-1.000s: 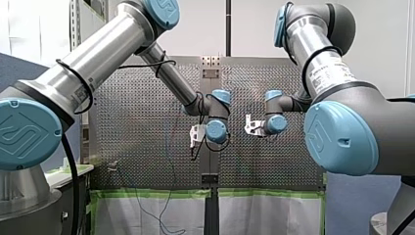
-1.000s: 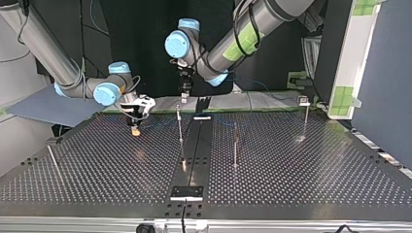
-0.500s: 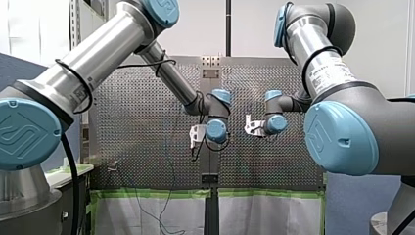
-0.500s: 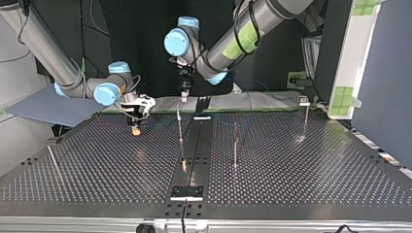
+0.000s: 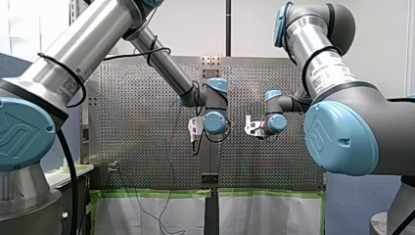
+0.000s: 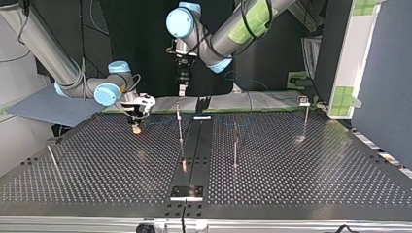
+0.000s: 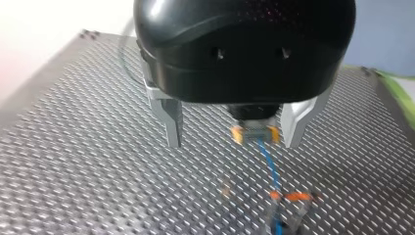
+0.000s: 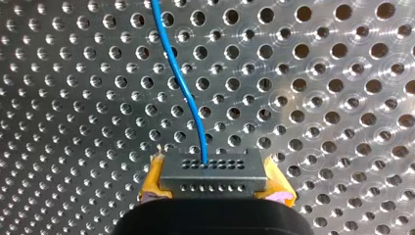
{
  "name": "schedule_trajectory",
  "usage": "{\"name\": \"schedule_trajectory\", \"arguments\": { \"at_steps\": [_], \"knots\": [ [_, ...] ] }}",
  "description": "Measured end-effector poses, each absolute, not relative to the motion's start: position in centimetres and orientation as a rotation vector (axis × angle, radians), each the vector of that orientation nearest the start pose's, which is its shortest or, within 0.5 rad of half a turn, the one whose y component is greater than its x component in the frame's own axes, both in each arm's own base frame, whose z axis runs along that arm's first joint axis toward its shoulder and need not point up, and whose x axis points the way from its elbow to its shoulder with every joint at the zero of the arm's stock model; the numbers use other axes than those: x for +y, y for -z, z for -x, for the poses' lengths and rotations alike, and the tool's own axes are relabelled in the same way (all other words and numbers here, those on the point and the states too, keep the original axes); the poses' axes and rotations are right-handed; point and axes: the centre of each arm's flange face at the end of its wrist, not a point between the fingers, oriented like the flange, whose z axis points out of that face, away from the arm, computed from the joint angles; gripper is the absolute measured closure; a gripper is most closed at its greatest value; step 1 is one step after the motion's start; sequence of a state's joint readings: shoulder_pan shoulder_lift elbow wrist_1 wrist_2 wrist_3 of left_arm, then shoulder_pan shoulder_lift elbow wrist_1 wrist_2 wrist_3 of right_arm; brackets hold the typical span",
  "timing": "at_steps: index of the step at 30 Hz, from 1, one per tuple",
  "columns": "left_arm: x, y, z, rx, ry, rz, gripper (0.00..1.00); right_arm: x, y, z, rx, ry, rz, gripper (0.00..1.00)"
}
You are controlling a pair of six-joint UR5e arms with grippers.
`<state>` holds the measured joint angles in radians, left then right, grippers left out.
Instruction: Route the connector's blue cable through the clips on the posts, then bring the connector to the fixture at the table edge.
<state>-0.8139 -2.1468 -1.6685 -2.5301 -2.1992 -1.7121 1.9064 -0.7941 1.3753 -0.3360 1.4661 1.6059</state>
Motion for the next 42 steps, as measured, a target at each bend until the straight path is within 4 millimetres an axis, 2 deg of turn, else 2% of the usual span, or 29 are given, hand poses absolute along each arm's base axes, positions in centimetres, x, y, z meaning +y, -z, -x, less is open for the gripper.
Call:
{"name": "schedule_trajectory", "arguments": {
  "at_steps": [12, 22, 27, 36, 42],
  "knots": [
    [-48.1, -20.0, -34.6, 1.548, 0.367, -0.002, 0.00, -61.0, -12.8, -36.2, -1.197, -1.367, -1.715, 1.00],
    [-46.4, -21.8, -32.4, 1.515, 0.404, 0.019, 0.00, -60.8, -12.3, -34.9, -1.253, -1.275, -1.694, 1.00],
    [-45.2, -22.5, -31.1, 1.514, 0.407, 0.020, 0.00, -60.3, -13.0, -34.3, -1.264, -1.254, -1.671, 1.00],
    [-42.7, -23.4, -28.8, 1.528, 0.402, 0.012, 0.00, -58.2, -15.2, -33.7, -1.270, -1.254, -1.632, 1.00],
    [-41.1, -24.0, -27.4, 1.519, 0.407, 0.018, 0.00, -55.7, -16.6, -34.7, -1.278, -1.281, -1.626, 1.00]
  ]
}}
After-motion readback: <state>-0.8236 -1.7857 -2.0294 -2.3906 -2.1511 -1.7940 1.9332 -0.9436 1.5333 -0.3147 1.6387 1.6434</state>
